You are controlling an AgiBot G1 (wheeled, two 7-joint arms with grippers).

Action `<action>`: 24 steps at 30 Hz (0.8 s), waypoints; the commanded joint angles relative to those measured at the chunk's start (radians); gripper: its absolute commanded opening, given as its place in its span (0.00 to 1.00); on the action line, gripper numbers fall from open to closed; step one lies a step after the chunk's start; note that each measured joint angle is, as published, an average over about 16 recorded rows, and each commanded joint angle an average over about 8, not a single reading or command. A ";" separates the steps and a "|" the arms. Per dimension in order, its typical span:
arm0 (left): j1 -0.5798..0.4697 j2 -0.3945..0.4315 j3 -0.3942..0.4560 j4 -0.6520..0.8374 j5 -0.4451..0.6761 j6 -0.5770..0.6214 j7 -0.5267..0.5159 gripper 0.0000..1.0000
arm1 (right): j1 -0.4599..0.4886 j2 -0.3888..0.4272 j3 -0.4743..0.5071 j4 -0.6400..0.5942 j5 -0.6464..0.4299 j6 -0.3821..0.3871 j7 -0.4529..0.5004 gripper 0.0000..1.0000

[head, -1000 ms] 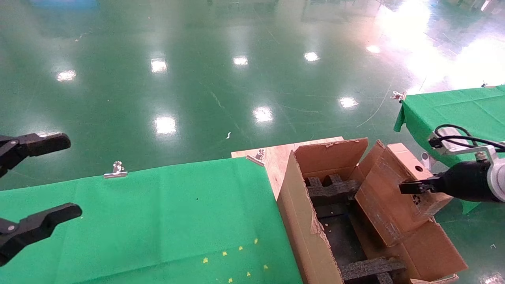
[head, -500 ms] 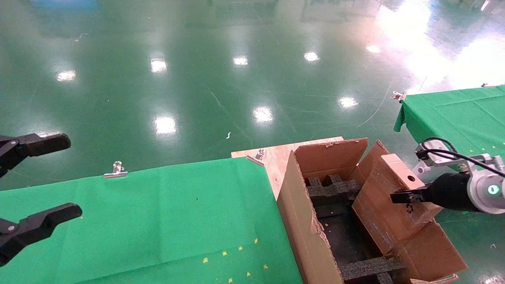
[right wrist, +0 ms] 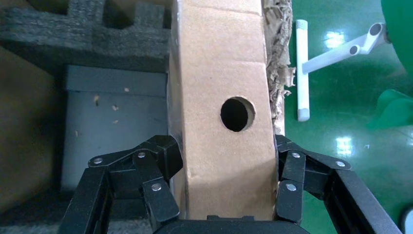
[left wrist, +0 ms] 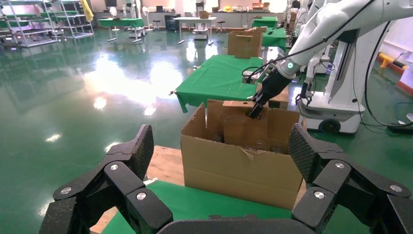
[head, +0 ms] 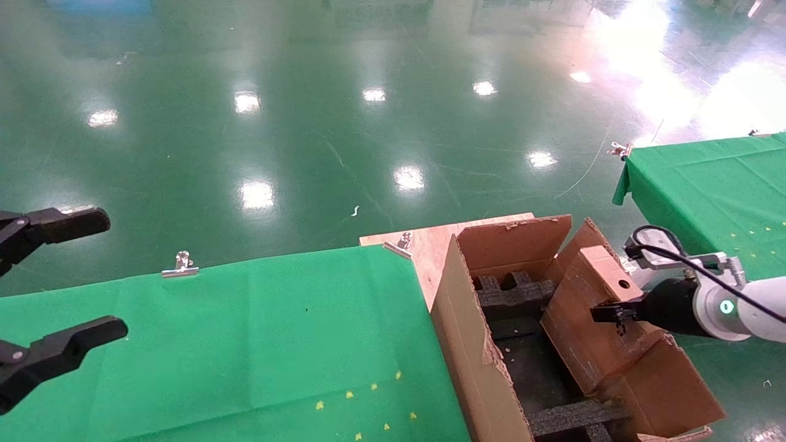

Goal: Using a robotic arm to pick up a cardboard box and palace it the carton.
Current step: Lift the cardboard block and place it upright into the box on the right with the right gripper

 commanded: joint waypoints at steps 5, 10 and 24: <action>0.000 0.000 0.000 0.000 0.000 0.000 0.000 1.00 | -0.039 -0.023 -0.016 -0.002 -0.045 0.025 0.068 0.00; 0.000 0.000 0.000 0.000 0.000 0.000 0.000 1.00 | -0.072 -0.041 -0.028 -0.004 -0.084 0.045 0.123 0.00; 0.000 0.000 0.000 0.000 0.000 0.000 0.000 1.00 | -0.150 -0.099 -0.057 -0.026 -0.179 0.069 0.225 0.00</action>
